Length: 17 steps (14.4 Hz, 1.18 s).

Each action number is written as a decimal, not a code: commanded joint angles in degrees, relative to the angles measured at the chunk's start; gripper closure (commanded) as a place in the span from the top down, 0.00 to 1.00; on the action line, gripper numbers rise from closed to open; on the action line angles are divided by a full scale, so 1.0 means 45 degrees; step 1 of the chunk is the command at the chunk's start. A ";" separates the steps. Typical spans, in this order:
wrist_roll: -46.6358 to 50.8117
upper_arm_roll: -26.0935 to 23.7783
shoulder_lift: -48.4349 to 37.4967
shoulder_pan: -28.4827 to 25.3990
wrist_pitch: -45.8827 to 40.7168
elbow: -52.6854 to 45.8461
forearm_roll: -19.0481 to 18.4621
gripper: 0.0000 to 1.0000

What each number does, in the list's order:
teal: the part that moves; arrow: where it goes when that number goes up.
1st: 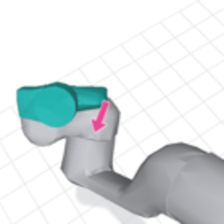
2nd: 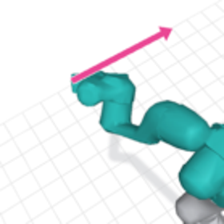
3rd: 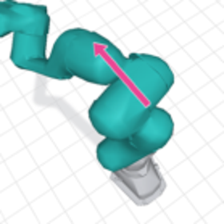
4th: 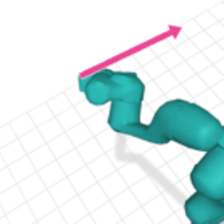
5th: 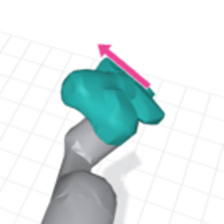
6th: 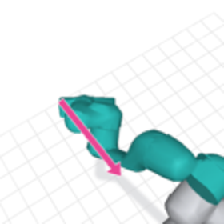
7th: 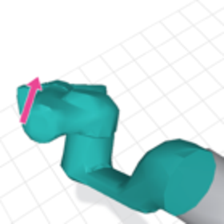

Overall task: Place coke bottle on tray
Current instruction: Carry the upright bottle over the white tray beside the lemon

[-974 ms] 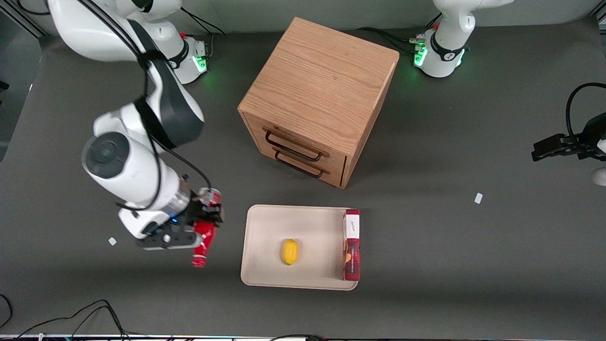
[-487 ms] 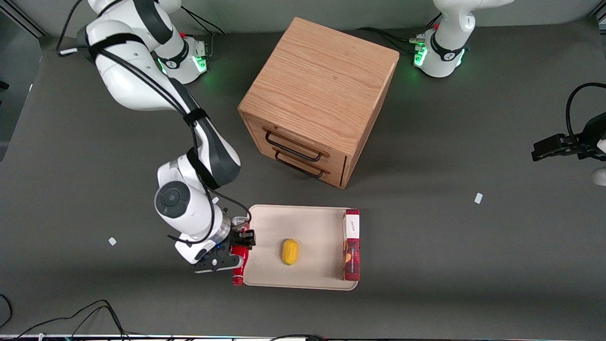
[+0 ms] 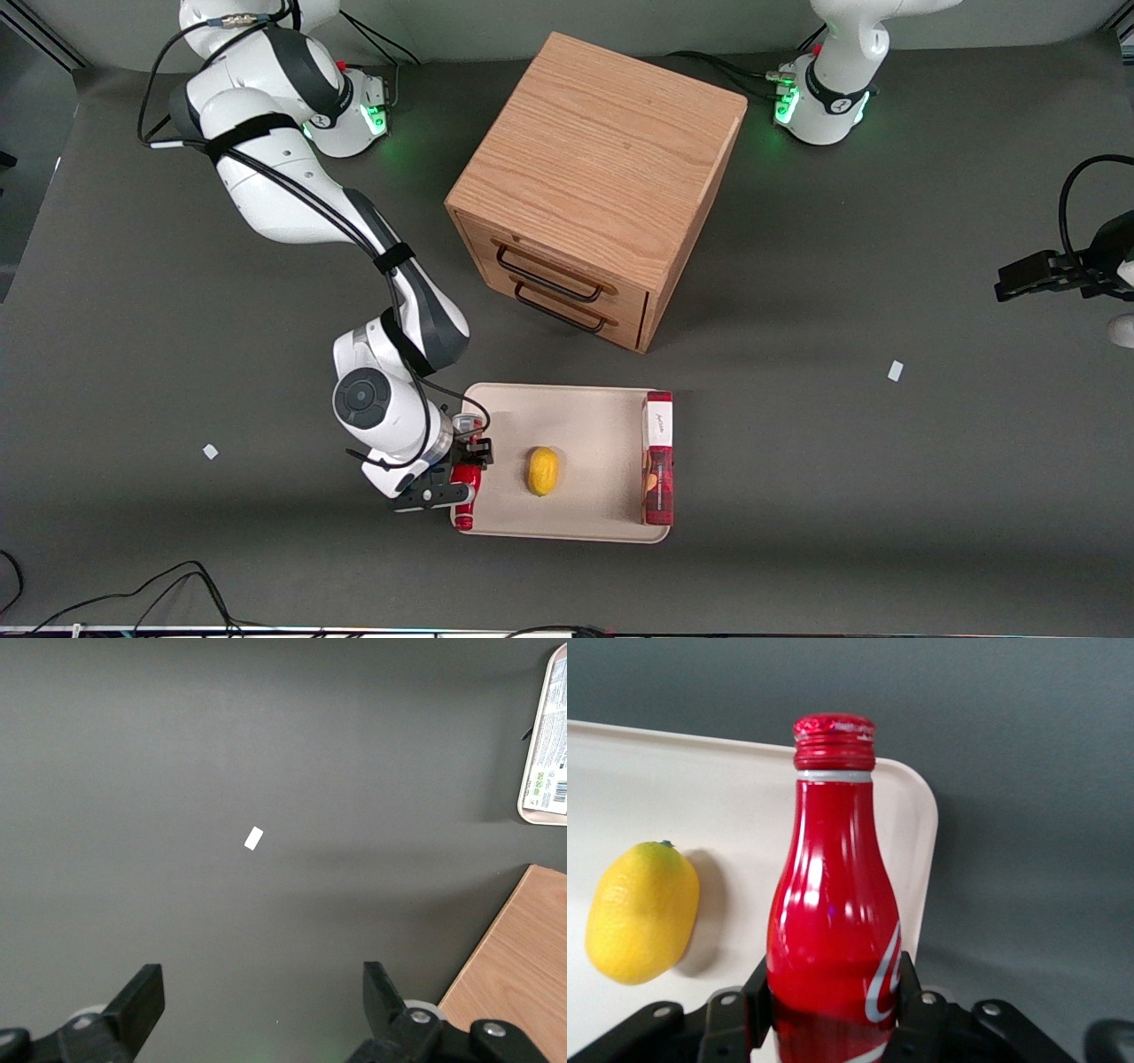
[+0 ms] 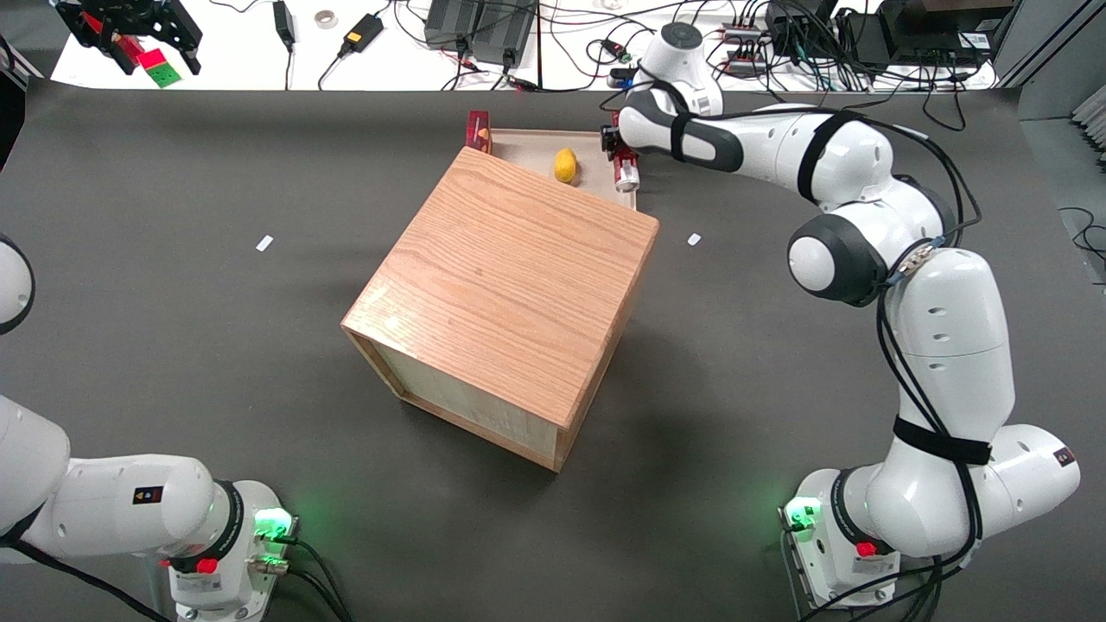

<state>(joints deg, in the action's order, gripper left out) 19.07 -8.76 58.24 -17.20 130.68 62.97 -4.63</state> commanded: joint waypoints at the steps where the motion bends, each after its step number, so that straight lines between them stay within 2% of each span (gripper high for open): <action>1: 0.0370 -0.0084 0.0181 -0.0180 0.0275 -0.0166 -0.0084 0.51; 4: 0.0391 -0.0084 0.0416 -0.0181 0.0899 -0.0146 -0.0083 0.64; 6: 0.0391 -0.0084 0.0572 -0.0181 0.1173 -0.0127 -0.0064 0.80; 7: 0.0391 -0.0084 0.0573 -0.0181 0.1387 -0.0127 -0.0064 0.83; 15: 0.0391 -0.0065 0.0573 -0.0181 0.1623 -0.0127 -0.0064 0.85; 17: 0.0391 -0.0065 0.0554 -0.0181 0.1623 -0.0127 -0.0064 0.89</action>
<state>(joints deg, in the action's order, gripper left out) 19.73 -8.79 60.46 -18.00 137.22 62.98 -4.63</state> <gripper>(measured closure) 0.132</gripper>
